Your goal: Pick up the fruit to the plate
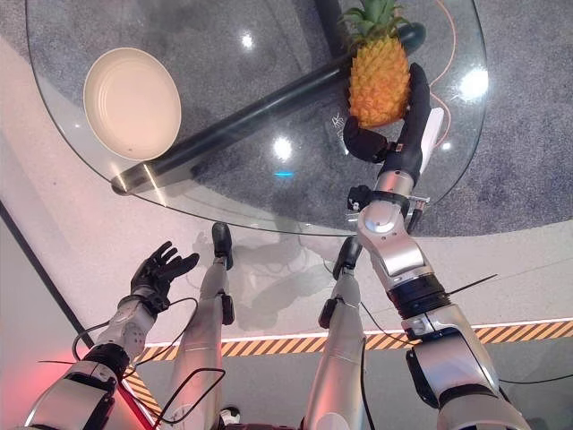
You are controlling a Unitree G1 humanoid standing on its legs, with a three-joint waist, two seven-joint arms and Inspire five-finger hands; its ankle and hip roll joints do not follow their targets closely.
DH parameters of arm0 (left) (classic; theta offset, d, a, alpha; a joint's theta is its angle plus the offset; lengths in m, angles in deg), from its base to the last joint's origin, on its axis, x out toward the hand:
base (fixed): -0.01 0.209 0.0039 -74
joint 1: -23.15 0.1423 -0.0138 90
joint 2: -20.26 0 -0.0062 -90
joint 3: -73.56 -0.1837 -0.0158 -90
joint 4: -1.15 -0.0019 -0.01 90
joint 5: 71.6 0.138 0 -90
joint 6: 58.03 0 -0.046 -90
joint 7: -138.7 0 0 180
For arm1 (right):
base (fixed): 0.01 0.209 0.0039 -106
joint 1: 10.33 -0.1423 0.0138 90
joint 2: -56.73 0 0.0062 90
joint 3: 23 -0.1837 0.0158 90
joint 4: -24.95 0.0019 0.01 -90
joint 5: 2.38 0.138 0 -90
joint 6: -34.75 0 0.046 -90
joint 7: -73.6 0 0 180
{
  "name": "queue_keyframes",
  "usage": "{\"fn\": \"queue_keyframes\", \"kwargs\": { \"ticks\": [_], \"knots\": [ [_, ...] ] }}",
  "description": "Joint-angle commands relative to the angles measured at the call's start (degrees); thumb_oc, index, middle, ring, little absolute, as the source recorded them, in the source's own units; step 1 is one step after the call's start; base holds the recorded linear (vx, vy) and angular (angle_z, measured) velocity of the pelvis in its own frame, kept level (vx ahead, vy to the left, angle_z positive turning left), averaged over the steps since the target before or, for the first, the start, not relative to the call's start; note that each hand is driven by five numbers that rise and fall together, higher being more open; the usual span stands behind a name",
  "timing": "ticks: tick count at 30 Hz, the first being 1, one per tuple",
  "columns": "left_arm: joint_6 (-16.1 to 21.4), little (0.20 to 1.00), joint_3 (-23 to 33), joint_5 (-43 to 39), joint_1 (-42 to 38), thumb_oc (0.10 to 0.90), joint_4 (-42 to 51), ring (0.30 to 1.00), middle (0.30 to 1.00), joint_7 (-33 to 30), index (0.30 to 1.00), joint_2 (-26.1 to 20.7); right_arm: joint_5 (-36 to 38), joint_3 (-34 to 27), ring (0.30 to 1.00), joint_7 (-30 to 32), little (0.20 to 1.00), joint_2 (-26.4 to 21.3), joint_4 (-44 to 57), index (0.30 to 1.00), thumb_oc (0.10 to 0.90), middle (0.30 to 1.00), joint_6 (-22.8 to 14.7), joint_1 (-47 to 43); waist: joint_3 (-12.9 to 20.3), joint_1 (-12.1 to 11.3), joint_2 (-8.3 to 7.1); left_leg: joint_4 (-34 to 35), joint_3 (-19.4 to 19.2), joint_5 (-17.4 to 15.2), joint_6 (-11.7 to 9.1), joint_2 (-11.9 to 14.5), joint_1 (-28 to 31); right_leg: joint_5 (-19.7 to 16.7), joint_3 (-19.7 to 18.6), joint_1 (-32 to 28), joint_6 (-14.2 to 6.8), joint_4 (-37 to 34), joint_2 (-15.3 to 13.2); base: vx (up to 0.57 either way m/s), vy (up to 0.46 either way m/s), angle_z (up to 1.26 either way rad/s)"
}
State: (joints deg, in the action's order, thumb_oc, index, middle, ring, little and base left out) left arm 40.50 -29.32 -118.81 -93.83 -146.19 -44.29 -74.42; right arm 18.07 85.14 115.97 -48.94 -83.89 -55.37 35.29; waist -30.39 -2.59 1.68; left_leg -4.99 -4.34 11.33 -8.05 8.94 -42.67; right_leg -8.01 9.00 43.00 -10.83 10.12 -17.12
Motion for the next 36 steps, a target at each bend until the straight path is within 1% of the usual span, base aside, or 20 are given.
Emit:
{"fn": "queue_keyframes", "kwargs": {
  "ticks": [1, 7, 13, 14, 15, 16, 28, 36],
  "knots": [
    [0.52, 0.9, -1.26, 1.4, 2.65, 0.8, -1.18, 0.9, 0.9, -0.25, 0.9, -1.13, -0.59, -1.32, 0.9, 0.69, 0.9, -3.38, 3.31, 0.9, 0.8, 0.9, -2.13, -5.06, 0.6, -0.3, 0.48, -2.74, 1.36, -3.05, 1.06, -1.13, 1.05, -1.99, 3.59, 1.54, -0.91, 1.34, -0.66, 0.0, 0.0, 0.0],
    [0.42, 0.9, -1.57, 1.6, 2.63, 0.8, -1.11, 0.9, 0.9, -0.41, 0.9, -0.89, 0.34, -1.0, 0.9, 0.4, 0.9, -3.72, 1.97, 0.9, 0.8, 0.9, -0.88, -6.65, 0.6, -0.61, 0.59, -2.73, 1.51, -3.11, 1.1, -1.22, 1.25, -1.99, 3.72, 1.28, -0.93, 1.24, -0.76, 0.0, 0.0, 0.0],
    [0.43, 0.9, -1.61, 1.48, 2.64, 0.8, -1.4, 0.9, 0.9, 0.22, 0.9, -1.11, 1.43, -0.11, 0.9, -0.46, 0.9, -3.97, -0.19, 0.9, 0.8, 0.9, 1.18, -8.03, 0.6, -0.91, 0.79, -2.71, 1.47, -3.13, 1.07, -1.19, 1.29, -1.89, 3.87, 1.18, -0.88, 1.22, -0.93, 0.0, 0.0, 0.0],
    [0.37, 0.9, -1.67, 1.45, 2.64, 0.8, -1.35, 0.9, 0.9, 0.31, 0.9, -1.18, 1.5, 0.08, 0.608, -0.55, 0.56, -4.13, -0.52, 0.608, 0.46, 0.608, 1.36, -8.12, 0.6, -0.93, 0.84, -2.68, 1.42, -3.1, 1.07, -1.15, 1.35, -1.89, 3.86, 1.21, -0.89, 1.29, -0.96, 0.0, 0.0, 0.0],
    [0.36, 0.9, -1.71, 1.41, 2.65, 0.8, -1.29, 0.9, 0.9, 0.33, 0.9, -1.2, 1.51, 0.14, 0.415, -0.46, 0.335, -4.19, -0.66, 0.415, 0.235, 0.415, 1.4, -8.16, 0.6, -0.95, 0.87, -2.71, 1.41, -3.1, 1.07, -1.14, 1.29, -1.88, 3.87, 1.26, -0.89, 1.31, -0.98, 0.0, 0.0, 0.0],
    [0.38, 0.9, -1.81, 1.39, 2.65, 0.8, -1.19, 0.9, 0.9, 0.22, 0.9, -1.12, 1.27, 0.2, 0.3, -0.47, 0.2, -4.2, -0.83, 0.3, 0.1, 0.3, 1.75, -8.22, 0.6, -0.97, 0.87, -2.76, 1.42, -3.11, 1.07, -1.16, 1.19, -1.87, 3.89, 1.29, -0.87, 1.31, -1.0, 0.0, 0.0, 0.0],
    [0.67, 0.9, -2.2, 1.03, 3.18, 0.8, -0.42, 0.9, 0.9, -0.14, 0.9, -1.05, 1.83, 0.5, 0.3, 0.08, 0.2, -4.39, -2.3, 0.3, 0.1, 0.3, 2.15, -8.21, 0.6, -1.1, 0.96, -2.69, 1.43, -3.1, 1.13, -1.14, 1.37, -1.89, 3.86, 1.05, -0.87, 1.17, -0.88, 0.0, 0.0, 0.0],
    [1.68, 0.9, -1.04, -2.38, 3.28, 0.8, -0.3, 0.9, 0.9, -0.55, 0.9, -1.01, 1.64, 0.11, 0.3, -0.03, 0.2, -4.38, -2.75, 0.3, 0.1, 0.3, 1.54, -7.65, 0.6, -1.13, 0.81, -2.46, 1.6, -3.16, 0.95, -0.91, 2.63, -1.63, 3.85, -0.09, -0.88, 1.09, -0.85, 0.0, 0.0, 0.0]
  ]
}}
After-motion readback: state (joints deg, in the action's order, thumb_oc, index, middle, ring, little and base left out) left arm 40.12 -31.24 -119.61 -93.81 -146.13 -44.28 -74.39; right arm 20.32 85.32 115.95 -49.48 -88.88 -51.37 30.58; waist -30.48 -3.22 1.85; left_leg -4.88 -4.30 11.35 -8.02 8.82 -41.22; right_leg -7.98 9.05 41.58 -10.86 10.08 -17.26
